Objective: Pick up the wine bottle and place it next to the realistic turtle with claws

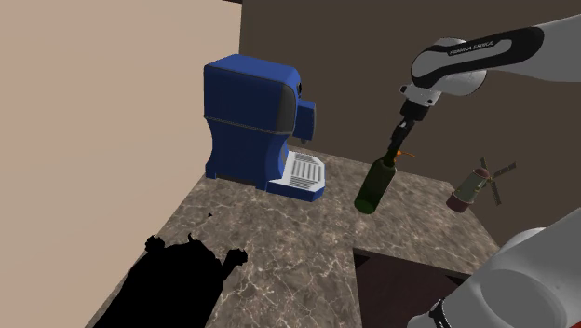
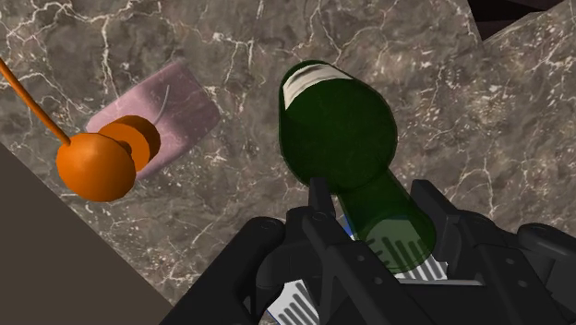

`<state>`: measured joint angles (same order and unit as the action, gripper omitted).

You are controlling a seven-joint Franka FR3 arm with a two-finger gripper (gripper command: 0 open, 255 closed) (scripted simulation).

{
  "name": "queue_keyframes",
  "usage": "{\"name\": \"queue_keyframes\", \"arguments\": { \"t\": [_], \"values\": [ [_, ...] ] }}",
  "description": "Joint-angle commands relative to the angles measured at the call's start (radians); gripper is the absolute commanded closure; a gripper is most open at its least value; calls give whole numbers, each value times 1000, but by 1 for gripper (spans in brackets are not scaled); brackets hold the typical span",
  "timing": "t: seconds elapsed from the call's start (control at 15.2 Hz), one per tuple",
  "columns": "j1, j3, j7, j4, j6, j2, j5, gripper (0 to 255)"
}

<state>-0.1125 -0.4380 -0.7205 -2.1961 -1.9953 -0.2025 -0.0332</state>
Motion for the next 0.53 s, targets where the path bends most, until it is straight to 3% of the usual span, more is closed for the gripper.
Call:
{"name": "queue_keyframes", "arguments": {
  "t": [0.0, 0.46],
  "values": [
    [0, 0, 0, 0, 0, 1, 0, 255],
    [0, 5, 6, 40, 54, -14, -5, 255]
  ]
}}
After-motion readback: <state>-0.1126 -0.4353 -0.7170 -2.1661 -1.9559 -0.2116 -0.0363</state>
